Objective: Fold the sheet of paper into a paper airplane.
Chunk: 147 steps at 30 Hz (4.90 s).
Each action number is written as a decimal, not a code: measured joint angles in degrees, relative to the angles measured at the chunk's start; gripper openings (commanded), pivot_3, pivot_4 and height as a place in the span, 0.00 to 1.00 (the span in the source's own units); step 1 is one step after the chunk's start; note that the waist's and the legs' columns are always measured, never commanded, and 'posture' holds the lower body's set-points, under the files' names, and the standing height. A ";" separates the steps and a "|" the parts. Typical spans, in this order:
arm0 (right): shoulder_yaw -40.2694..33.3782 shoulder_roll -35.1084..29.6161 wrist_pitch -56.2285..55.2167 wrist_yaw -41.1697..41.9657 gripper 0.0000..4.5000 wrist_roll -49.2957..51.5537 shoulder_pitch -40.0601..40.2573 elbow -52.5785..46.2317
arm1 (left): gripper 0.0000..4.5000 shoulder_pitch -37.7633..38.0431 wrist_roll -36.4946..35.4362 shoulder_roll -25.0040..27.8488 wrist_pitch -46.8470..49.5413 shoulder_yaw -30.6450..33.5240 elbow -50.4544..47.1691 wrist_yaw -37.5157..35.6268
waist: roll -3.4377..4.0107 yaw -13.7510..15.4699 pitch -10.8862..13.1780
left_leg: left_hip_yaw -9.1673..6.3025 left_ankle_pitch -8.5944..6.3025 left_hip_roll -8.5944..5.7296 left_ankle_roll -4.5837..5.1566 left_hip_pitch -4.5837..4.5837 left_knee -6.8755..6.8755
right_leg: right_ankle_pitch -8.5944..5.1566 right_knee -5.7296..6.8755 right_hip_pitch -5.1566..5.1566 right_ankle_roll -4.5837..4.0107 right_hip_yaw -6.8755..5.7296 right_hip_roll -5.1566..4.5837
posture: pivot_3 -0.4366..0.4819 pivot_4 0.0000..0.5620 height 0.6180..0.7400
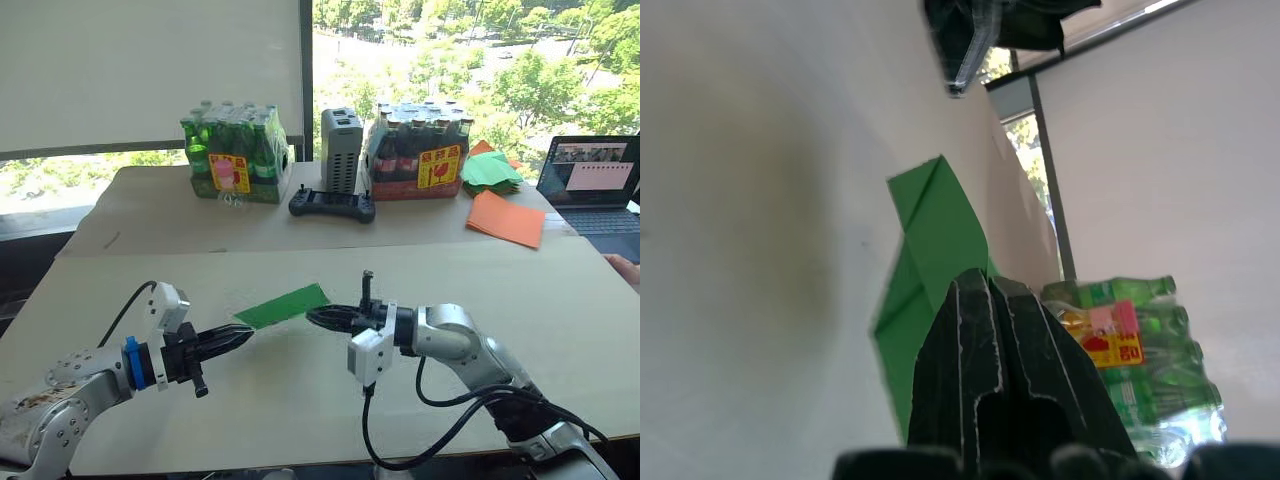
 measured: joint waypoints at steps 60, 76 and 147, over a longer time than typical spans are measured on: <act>4.07 6.59 68.42 16.36 0.01 33.94 -4.54 -7.71 | 0.07 4.05 4.21 -1.51 -2.29 -3.93 -1.49 0.35 | -0.10 0.08 0.20 | -0.07 -0.03 0.02 0.04 -0.05 0.00 | -0.02 -0.12 0.04 -0.05 -0.07 -0.06 | 0.48 0.27 0.47; 6.76 5.03 67.45 17.05 0.01 31.09 -1.68 -10.20 | 0.07 -4.64 9.35 -2.31 -2.87 -11.40 0.87 2.33 | -0.11 -0.03 0.21 | -0.06 -0.04 0.01 0.03 -0.04 0.00 | -0.02 -0.14 0.05 -0.04 -0.07 -0.06 | 0.48 0.27 0.47; -15.03 14.09 98.64 1.94 0.59 58.25 3.64 -10.79 | 0.07 -4.32 23.72 -3.12 -9.78 -21.36 6.12 0.05 | -0.10 0.11 0.21 | -0.06 -0.05 0.01 0.06 -0.03 0.00 | -0.01 -0.13 0.07 -0.02 -0.06 -0.07 | 0.48 0.27 0.47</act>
